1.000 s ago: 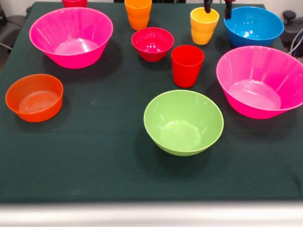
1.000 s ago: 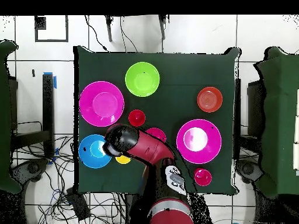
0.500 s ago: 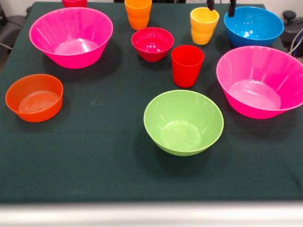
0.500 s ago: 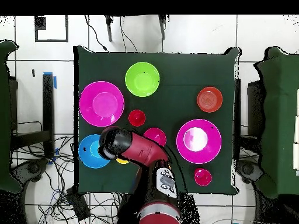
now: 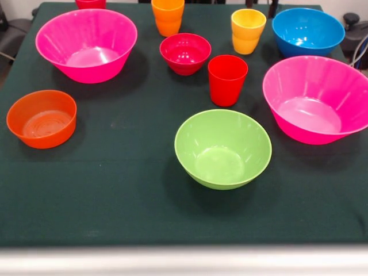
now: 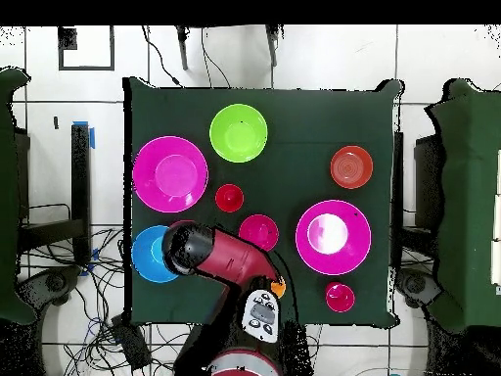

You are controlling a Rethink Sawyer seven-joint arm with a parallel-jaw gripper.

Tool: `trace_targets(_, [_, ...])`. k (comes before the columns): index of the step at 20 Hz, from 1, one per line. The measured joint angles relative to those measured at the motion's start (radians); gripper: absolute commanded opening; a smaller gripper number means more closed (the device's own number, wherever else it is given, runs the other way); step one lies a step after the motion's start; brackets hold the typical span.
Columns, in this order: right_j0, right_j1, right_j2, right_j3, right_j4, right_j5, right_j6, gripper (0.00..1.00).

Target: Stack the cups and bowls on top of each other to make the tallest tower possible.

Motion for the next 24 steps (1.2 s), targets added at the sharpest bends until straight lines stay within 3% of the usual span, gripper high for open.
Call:
trace_targets(10, [0.055,0.059,-0.037,-0.007,0.001,-0.061,0.054,1.00])
trace_targets(16, [0.050,0.114,-0.042,-0.027,0.002,-0.094,0.061,1.00])
trace_targets(24, [0.025,0.107,-0.055,-0.028,0.002,-0.094,0.061,1.00])
